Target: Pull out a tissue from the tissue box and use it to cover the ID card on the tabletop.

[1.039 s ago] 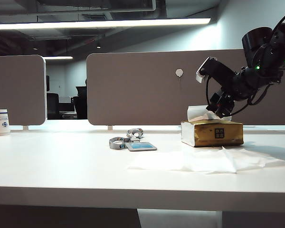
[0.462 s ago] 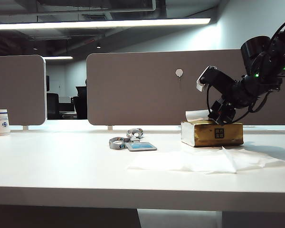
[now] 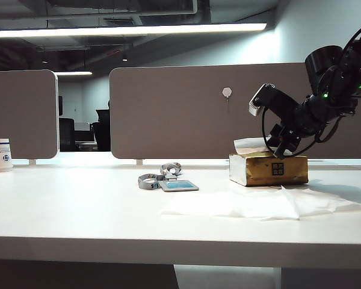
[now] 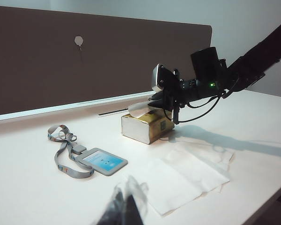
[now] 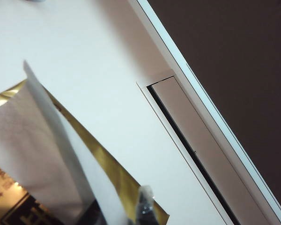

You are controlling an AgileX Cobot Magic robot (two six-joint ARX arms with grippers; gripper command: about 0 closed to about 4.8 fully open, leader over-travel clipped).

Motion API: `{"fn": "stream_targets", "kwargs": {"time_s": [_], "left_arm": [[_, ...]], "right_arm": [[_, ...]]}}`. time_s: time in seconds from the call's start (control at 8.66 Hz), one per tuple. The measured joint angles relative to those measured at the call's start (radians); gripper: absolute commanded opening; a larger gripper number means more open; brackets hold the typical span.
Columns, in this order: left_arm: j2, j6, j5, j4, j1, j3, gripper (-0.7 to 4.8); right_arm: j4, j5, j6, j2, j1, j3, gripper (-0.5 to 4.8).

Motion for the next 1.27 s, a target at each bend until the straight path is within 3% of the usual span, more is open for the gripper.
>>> {"fn": "stream_targets", "kwargs": {"time_s": [0.46, 0.92, 1.27], "left_arm": [[0.000, 0.000, -0.003, 0.000, 0.000, 0.000, -0.05], [0.000, 0.000, -0.017, 0.000, 0.000, 0.000, -0.05], [0.000, 0.000, -0.018, 0.000, 0.000, 0.000, -0.05]], "right_arm": [[0.000, 0.000, 0.000, 0.000, 0.000, 0.000, -0.01], [0.128, -0.005, 0.212, -0.055, 0.008, 0.000, -0.01], [0.138, -0.032, 0.245, -0.091, 0.008, 0.000, -0.01]]}}
